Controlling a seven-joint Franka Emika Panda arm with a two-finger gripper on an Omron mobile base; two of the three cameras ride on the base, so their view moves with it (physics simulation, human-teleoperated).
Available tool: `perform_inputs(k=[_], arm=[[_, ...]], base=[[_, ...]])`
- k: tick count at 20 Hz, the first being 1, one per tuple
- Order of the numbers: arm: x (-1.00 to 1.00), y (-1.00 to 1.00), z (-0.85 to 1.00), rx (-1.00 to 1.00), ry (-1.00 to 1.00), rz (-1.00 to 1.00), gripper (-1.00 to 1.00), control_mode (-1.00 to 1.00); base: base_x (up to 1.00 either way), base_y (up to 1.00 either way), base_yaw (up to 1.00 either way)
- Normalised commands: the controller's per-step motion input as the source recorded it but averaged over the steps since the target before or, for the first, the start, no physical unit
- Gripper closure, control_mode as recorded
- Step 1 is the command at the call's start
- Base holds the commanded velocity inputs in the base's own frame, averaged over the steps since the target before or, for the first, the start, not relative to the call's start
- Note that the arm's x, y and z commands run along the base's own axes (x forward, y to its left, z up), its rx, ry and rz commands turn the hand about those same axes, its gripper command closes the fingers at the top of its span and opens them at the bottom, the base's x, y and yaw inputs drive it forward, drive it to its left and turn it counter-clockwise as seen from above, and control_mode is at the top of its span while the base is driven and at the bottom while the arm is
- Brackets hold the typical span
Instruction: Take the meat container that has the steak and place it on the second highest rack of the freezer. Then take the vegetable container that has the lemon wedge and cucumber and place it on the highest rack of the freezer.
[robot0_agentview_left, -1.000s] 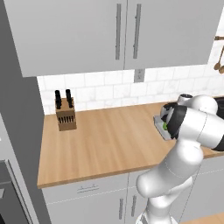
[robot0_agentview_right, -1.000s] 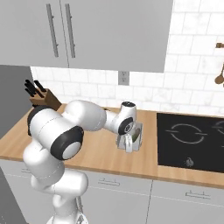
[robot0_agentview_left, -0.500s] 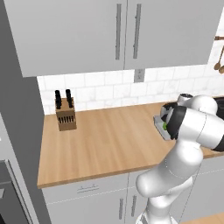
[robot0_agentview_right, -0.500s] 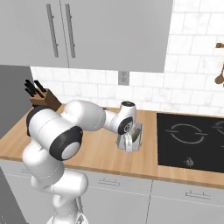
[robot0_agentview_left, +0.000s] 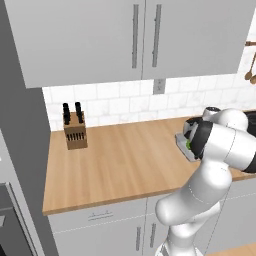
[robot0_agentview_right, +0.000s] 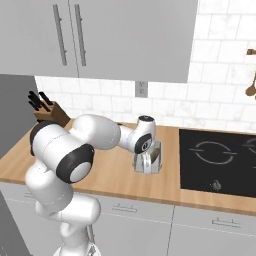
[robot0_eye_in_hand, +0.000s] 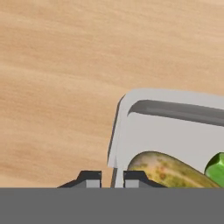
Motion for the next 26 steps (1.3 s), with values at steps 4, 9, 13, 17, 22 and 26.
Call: perform_inputs(k=[4, 9, 13, 17, 22, 26], arm=[[-0.09, 0.00, -0.03, 0.00, 0.00, 0.00, 1.00, -1.00], [-0.14, -0.10, -0.74, 0.00, 0.00, 0.00, 1.00, -1.00], [-0.01, 0.00, -0.91, 0.00, -0.06, 0.00, 1.00, -1.00], [-0.04, 0.00, -0.09, 0.01, -0.06, 0.00, 1.00, -1.00], [-0.13, 0.00, 0.53, 0.00, -0.02, -0.07, 1.00, -1.00], [-0.25, 0.19, 0.81, 0.00, -0.01, -0.06, 1.00, -1.00]], base=[[0.00, 0.00, 0.00], [0.00, 0.00, 0.00], [0.00, 0.00, 0.00], [0.00, 0.00, 0.00], [0.00, 0.00, 0.00], [0.00, 0.00, 0.00]])
